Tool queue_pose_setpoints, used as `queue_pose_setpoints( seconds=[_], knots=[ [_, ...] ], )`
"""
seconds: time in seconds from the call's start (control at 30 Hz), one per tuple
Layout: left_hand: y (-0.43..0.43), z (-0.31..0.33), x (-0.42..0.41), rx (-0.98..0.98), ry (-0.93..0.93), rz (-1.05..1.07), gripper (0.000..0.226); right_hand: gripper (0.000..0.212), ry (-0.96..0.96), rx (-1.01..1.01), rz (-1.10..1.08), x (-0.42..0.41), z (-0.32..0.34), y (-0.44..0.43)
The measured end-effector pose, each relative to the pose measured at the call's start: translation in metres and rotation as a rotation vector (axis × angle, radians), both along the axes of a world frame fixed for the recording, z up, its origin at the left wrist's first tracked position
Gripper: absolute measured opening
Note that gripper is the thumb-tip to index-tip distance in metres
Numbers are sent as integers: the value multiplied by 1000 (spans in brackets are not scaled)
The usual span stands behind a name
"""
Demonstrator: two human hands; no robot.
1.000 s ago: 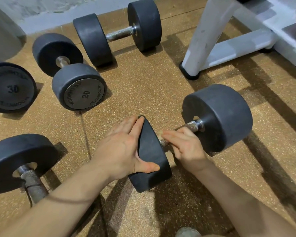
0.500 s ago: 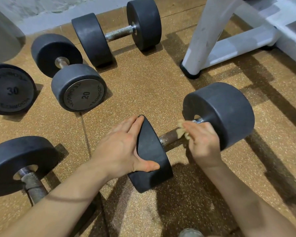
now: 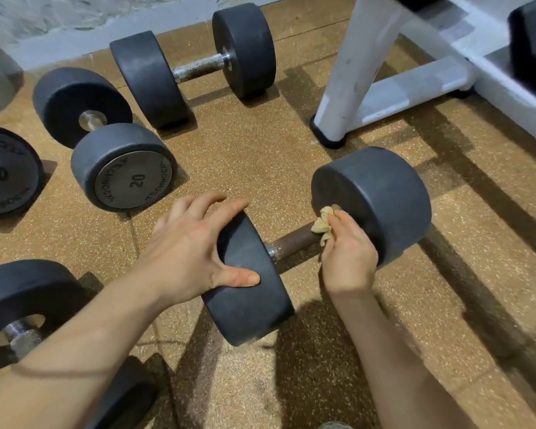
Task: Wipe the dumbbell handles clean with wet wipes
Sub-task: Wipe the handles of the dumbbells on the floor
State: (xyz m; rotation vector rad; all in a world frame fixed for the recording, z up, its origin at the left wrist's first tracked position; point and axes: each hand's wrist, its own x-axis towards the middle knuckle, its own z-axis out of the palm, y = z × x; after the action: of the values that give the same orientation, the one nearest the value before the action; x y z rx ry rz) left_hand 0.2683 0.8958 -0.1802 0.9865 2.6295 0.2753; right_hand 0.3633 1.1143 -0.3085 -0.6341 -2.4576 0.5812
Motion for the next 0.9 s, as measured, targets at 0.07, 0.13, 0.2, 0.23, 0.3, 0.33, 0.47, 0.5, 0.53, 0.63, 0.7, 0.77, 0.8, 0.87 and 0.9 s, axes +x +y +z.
queue_pose_setpoints(
  seconds=[0.07,0.13,0.2,0.23,0.3,0.33,0.47,0.5,0.53,0.63,0.7,0.77,0.8,0.87,0.9],
  knots=[
    [-1,4,-2,-7,33,23,105,40,8,26,20,-2,5,4],
    [0,9,-4,-7,102,61,93,40,-20,90,44,-4,11,10],
    [4,13,2,22,246,91,79,38,-77,137,71,-7,15,8],
    [7,13,10,12,306,82,75,36,-93,137,75,-10,16,6],
    [10,8,29,-55,309,58,84,34,-97,121,76,-18,15,3],
    [11,4,38,-98,275,60,97,32,-95,121,67,-21,13,2],
    [4,-11,36,-262,263,24,129,38,-128,39,-59,-30,8,-6],
    [3,-11,31,-253,256,23,130,41,-123,-41,-94,-33,9,-11],
    [3,-11,24,-236,242,23,130,40,-62,-150,-144,-38,11,-15],
    [2,-9,5,-163,178,31,133,30,214,-479,-306,-60,12,-24],
    [0,-9,-4,-145,139,32,133,28,290,-661,-348,-67,10,-29],
    [-2,-8,-12,-125,121,25,133,27,320,-871,-414,-66,7,-31],
    [-3,-8,-15,-119,116,19,133,27,324,-974,-467,-63,4,-31],
    [-4,-7,-19,-118,97,16,133,28,338,-1144,-567,-57,-1,-29],
    [-4,-8,-21,-116,90,14,133,30,356,-1182,-574,-55,-1,-28]
  ],
)
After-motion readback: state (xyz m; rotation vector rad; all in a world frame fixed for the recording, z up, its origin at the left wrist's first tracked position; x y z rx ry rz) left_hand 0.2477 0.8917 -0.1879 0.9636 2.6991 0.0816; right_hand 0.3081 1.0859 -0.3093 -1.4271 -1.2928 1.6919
